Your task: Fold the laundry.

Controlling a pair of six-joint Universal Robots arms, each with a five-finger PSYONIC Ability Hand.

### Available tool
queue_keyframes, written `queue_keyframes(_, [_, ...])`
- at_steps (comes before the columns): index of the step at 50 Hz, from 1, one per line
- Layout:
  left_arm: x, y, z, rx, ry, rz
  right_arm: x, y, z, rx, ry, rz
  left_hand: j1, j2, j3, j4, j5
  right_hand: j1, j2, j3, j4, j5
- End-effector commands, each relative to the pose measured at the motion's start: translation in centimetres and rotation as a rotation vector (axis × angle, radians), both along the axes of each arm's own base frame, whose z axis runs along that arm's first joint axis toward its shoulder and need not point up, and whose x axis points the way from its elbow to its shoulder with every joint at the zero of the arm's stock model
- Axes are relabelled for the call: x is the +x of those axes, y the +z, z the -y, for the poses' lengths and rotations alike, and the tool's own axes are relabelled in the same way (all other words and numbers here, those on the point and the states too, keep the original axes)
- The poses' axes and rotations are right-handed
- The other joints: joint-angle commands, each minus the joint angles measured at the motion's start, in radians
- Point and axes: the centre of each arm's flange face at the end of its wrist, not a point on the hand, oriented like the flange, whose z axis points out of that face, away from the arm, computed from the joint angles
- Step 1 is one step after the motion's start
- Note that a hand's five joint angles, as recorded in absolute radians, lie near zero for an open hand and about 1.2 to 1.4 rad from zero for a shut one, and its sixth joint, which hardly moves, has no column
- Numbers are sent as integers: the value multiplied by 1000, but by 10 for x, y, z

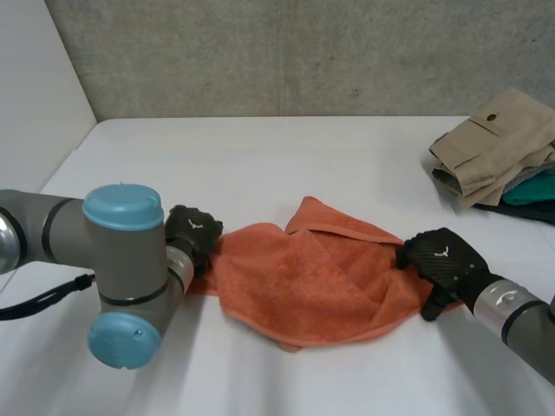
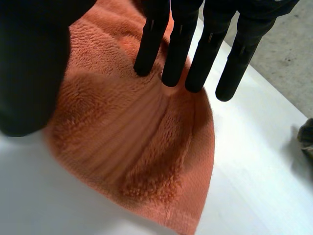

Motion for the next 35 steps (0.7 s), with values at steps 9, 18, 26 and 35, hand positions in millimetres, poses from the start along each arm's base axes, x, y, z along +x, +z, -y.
queue_keyframes(9, [15, 30, 32, -69, 40, -67, 15, 8, 29, -46, -38, 13, 283, 210, 213, 204, 245, 363, 373, 357, 361, 491])
queue_keyframes(18, [8, 72, 64, -205, 43, -141, 33, 58, 76, -231, -84, 80, 283, 210, 213, 204, 245, 728, 739, 722, 727, 856])
queue_keyframes(26, [14, 228, 97, -646, 110, -400, 47, 213, 133, -697, -275, 341, 283, 210, 213, 204, 245, 728, 739, 722, 727, 856])
queue_keyframes(35, [44, 326, 78, -829, 147, -663, 41, 300, 132, -902, -311, 583, 283, 210, 213, 204, 245, 728, 739, 722, 727, 856])
